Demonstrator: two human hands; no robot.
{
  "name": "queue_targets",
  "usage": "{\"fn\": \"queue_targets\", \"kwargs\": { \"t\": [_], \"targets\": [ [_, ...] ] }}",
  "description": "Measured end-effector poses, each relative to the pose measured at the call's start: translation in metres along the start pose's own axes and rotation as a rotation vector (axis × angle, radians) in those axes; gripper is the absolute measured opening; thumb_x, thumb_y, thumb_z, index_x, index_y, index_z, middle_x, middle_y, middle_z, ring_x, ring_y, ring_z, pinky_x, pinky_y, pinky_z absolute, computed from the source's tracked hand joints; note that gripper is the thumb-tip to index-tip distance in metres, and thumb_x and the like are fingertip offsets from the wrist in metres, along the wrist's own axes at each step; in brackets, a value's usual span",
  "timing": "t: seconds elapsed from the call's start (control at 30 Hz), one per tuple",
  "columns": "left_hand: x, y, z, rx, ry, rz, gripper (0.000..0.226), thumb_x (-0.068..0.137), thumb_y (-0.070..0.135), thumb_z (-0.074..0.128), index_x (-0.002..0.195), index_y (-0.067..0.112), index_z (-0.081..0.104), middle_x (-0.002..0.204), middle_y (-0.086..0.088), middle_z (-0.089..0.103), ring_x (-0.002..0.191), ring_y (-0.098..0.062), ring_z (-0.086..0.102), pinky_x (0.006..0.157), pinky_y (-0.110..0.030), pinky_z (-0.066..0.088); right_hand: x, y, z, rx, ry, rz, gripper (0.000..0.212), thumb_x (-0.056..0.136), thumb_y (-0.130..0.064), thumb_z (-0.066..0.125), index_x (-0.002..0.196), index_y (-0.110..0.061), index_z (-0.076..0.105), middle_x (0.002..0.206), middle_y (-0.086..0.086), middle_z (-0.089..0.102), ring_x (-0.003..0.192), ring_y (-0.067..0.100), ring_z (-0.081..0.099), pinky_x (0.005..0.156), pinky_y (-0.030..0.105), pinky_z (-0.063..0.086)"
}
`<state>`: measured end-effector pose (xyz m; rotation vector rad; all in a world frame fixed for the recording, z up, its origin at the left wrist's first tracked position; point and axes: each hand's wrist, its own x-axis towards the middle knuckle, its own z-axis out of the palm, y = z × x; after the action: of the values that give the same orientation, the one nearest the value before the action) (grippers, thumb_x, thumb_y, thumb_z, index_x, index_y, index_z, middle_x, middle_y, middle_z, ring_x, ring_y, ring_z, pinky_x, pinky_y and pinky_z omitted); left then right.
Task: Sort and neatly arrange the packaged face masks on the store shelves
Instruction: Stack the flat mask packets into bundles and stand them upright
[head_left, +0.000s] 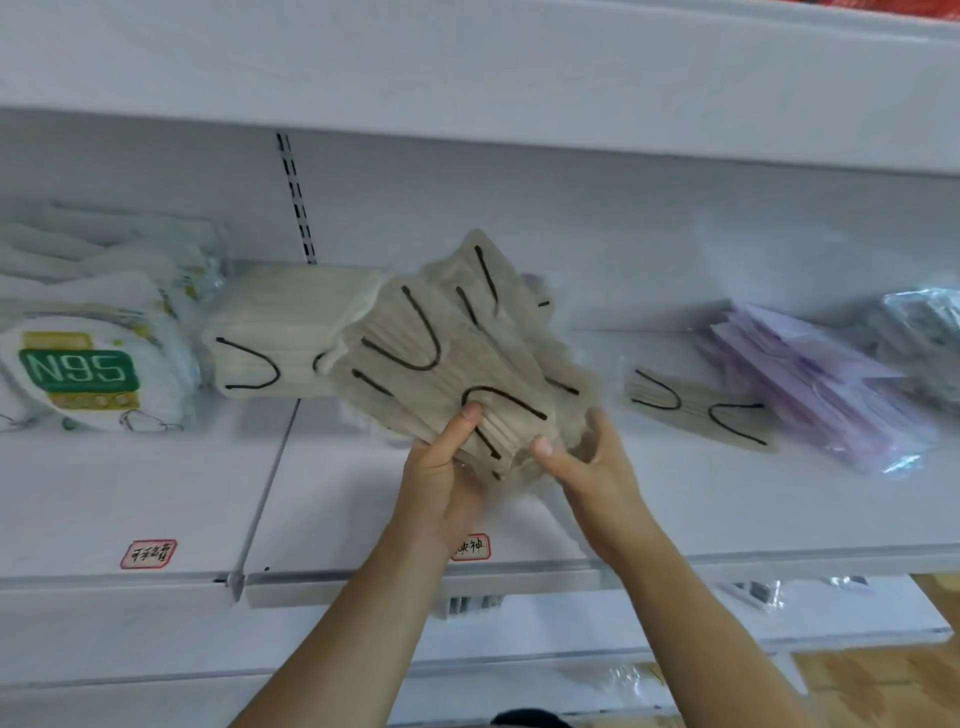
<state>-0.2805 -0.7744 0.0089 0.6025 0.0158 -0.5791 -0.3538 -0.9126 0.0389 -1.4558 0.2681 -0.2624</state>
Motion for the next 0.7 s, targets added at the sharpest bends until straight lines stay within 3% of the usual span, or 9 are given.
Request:
{"fn": "queue_targets", "kwargs": {
  "t": [0.07, 0.13, 0.23, 0.3, 0.37, 0.43, 0.5, 0.6, 0.7],
  "targets": [
    [-0.002, 0.002, 0.004, 0.112, -0.021, 0.069, 0.059, 0.091, 0.012, 0.067, 0.146, 0.004, 0.051, 0.143, -0.022, 0.059, 0.134, -0.037, 0.055, 0.114, -0.056, 0.042, 0.000, 0.001, 0.016, 0.021, 0.070, -0.065, 0.052, 0.082, 0.004, 0.078, 0.126, -0.013, 0.056, 0.113, 0.004, 0.077, 0.107, 0.020, 0.074, 0.090, 0.036, 0.061],
    [-0.006, 0.013, 0.000, 0.202, -0.034, 0.148, 0.057, 0.089, 0.009, 0.065, 0.145, 0.005, 0.052, 0.142, -0.019, 0.061, 0.134, -0.036, 0.056, 0.111, -0.053, 0.045, 0.008, -0.003, 0.012, 0.041, 0.114, -0.134, 0.058, 0.078, 0.003, 0.081, 0.128, -0.008, 0.056, 0.121, 0.011, 0.074, 0.113, 0.028, 0.071, 0.097, 0.045, 0.058],
    [-0.007, 0.048, -0.022, 0.240, -0.009, 0.279, 0.067, 0.078, 0.005, 0.081, 0.140, 0.012, 0.056, 0.135, -0.011, 0.068, 0.127, -0.029, 0.063, 0.103, -0.052, 0.051, 0.019, -0.018, -0.014, -0.156, 0.066, -0.235, 0.055, 0.075, -0.004, 0.085, 0.119, -0.019, 0.057, 0.115, 0.002, 0.074, 0.110, 0.015, 0.071, 0.094, 0.031, 0.057],
    [-0.009, 0.072, -0.032, 0.470, -0.029, 0.386, 0.079, 0.067, 0.013, 0.094, 0.138, 0.016, 0.059, 0.132, -0.007, 0.069, 0.125, -0.027, 0.064, 0.102, -0.046, 0.054, 0.024, -0.027, -0.032, -0.350, 0.010, -0.279, 0.055, 0.076, -0.006, 0.087, 0.116, -0.030, 0.057, 0.115, -0.009, 0.070, 0.109, 0.005, 0.068, 0.094, 0.021, 0.052],
    [-0.009, 0.087, -0.040, 0.816, -0.070, 0.393, 0.069, 0.065, 0.014, 0.092, 0.128, 0.021, 0.064, 0.119, 0.009, 0.074, 0.115, -0.014, 0.067, 0.097, -0.031, 0.055, 0.035, -0.028, -0.051, -0.521, -0.018, -0.302, 0.059, 0.078, -0.011, 0.088, 0.121, -0.036, 0.056, 0.121, -0.011, 0.068, 0.117, 0.008, 0.064, 0.101, 0.025, 0.049],
    [-0.008, 0.092, -0.047, 0.996, -0.090, 0.326, 0.070, 0.061, 0.023, 0.092, 0.125, 0.022, 0.063, 0.108, 0.016, 0.072, 0.106, -0.006, 0.066, 0.086, -0.017, 0.053, 0.042, -0.024, -0.062, -0.605, -0.053, -0.282, 0.058, 0.080, -0.015, 0.088, 0.123, -0.038, 0.056, 0.124, -0.011, 0.067, 0.122, 0.013, 0.061, 0.108, 0.037, 0.047],
    [-0.008, 0.092, -0.054, 1.095, -0.082, 0.288, 0.079, 0.057, 0.032, 0.092, 0.129, 0.030, 0.059, 0.115, 0.019, 0.069, 0.112, -0.006, 0.063, 0.088, -0.014, 0.050, 0.043, -0.014, -0.068, -0.617, -0.090, -0.260, 0.056, 0.081, -0.015, 0.087, 0.124, -0.035, 0.057, 0.123, -0.017, 0.067, 0.122, 0.009, 0.061, 0.109, 0.042, 0.046],
    [-0.007, 0.082, -0.058, 1.142, -0.097, 0.298, 0.088, 0.064, 0.015, 0.090, 0.139, 0.039, 0.050, 0.127, 0.026, 0.063, 0.121, 0.000, 0.059, 0.094, -0.019, 0.050, 0.041, -0.003, -0.071, -0.522, -0.099, -0.234, 0.070, 0.077, -0.004, 0.088, 0.130, -0.034, 0.053, 0.120, -0.024, 0.068, 0.120, 0.003, 0.061, 0.110, 0.037, 0.046],
    [-0.007, 0.074, -0.050, 1.116, -0.073, 0.347, 0.082, 0.065, 0.016, 0.089, 0.133, 0.045, 0.052, 0.133, 0.014, 0.060, 0.124, -0.002, 0.058, 0.094, -0.017, 0.049, 0.043, 0.009, -0.072, -0.368, -0.084, -0.265, 0.088, 0.070, -0.001, 0.091, 0.139, -0.036, 0.049, 0.140, -0.017, 0.059, 0.130, 0.013, 0.057, 0.113, 0.037, 0.042]
  ]
}}
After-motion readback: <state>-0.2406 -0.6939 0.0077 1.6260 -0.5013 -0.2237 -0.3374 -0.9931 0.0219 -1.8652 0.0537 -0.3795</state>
